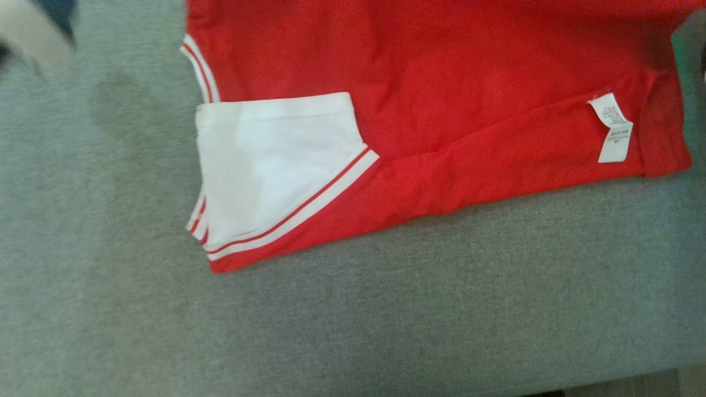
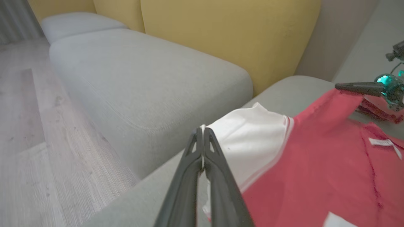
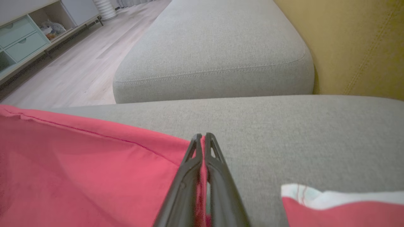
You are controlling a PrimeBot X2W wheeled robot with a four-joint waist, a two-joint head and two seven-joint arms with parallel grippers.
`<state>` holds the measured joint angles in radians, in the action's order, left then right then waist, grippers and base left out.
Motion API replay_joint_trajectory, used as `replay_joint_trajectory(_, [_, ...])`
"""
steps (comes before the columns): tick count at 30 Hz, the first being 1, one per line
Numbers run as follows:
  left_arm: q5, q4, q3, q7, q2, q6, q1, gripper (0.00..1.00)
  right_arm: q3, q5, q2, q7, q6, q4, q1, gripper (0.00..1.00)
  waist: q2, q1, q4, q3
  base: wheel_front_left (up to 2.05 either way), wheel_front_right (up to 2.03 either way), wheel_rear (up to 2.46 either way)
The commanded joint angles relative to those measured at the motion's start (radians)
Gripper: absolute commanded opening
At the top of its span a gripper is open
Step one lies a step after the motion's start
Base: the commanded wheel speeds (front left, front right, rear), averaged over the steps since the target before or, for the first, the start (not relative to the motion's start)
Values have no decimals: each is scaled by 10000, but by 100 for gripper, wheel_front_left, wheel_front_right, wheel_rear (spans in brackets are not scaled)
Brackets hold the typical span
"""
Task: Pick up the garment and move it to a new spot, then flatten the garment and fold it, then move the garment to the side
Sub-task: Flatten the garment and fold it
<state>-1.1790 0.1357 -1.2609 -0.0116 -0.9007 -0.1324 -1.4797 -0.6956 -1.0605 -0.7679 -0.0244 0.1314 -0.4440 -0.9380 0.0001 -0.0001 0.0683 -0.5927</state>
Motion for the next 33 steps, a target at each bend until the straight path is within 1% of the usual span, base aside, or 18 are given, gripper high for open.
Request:
replay_joint_trajectory(1, [-68,-396,390,129,-680,20,192,0,118,-77,-481,-174,-7,209,577,0,-1,1,-229,310,0,0,0])
replay_joint_trajectory(3, [-151,-1022,254,254,-1020,159,845,0,129,-45,-611,-318,-7,287,1044,0,-1,1,-327,521,0,0,0])
replay_joint_trajectory(7, [-105,-2269,36,631,-1550,717,2260,0,303,12,-801,-636,-7,395,1988,0,-1,1,-506,895,0,0,0])
replay_joint_trajectory(12, [124,-3200,-105,1043,-1800,1427,3891,0,582,209,-825,-818,-7,483,3068,0,-1,1,-646,1158,0,0,0])
replay_joint_trajectory(13, [226,-3311,-121,1093,-1802,1546,4156,0,658,249,-796,-844,-7,497,3224,8,-1,1,-657,1181,0,0,0])
replay_joint_trajectory(14, [330,-3390,-135,1108,-1775,1666,4419,0,740,279,-743,-852,-7,490,3373,40,-1,1,-670,1198,0,0,0])
replay_joint_trajectory(15, [428,-3442,-146,1115,-1714,1784,4670,0,824,341,-684,-860,-7,461,3503,83,-1,1,-687,1211,0,0,0])
replay_joint_trajectory(16, [562,-3464,-154,1157,-1617,1905,4891,0,938,463,-616,-898,-7,365,3597,100,-1,1,-702,1221,0,0,0])
replay_joint_trajectory(17, [650,-3452,-160,1259,-1465,2033,5119,23,1091,592,-497,-995,-7,244,3667,100,-1,1,-714,1234,0,0,0])
replay_joint_trajectory(18, [674,-3411,-163,1450,-1272,2178,5346,100,1262,714,-339,-1121,-7,123,3733,100,-1,1,-720,1256,0,0,0])
replay_joint_trajectory(20, [918,-3202,-164,1993,-878,2586,5690,100,1704,981,49,-1501,-7,-167,3870,100,-1,1,-711,1307,0,0,0])
replay_joint_trajectory(21, [1097,-3024,-131,2245,-662,2892,5851,100,1921,1137,257,-1699,-7,-261,3972,100,-1,1,-711,1356,0,0,0])
replay_joint_trajectory(22, [1293,-2842,-25,2456,-421,3255,6009,100,2169,1296,449,-1873,-7,-362,4097,100,-1,1,-718,1408,0,0,0])
replay_joint_trajectory(24, [1543,-2498,550,2693,199,4148,6487,100,2707,1646,842,-2128,-7,-474,4447,100,-1,1,-731,1533,0,0,0])
replay_joint_trajectory(26, [2056,-2523,1957,2723,1094,4983,7197,100,3327,2059,1212,-2269,-7,-480,4901,100,-1,1,-763,1674,0,0,0])
replay_joint_trajectory(27, [2509,-2609,2718,2726,1544,5311,7702,100,3673,2259,1417,-2309,-7,-437,5161,100,-1,1,-787,1751,0,0,0])
replay_joint_trajectory(30, [4326,-2786,4478,2729,2719,5956,9294,100,4712,2801,2095,-2357,-7,-130,5989,100,-1,1,-891,2003,0,0,0])
replay_joint_trajectory(33, [5895,-2957,5812,2731,3888,6219,10763,100,5482,3306,2773,-2366,-7,303,6726,100,-1,1,-1003,2229,0,0,0])
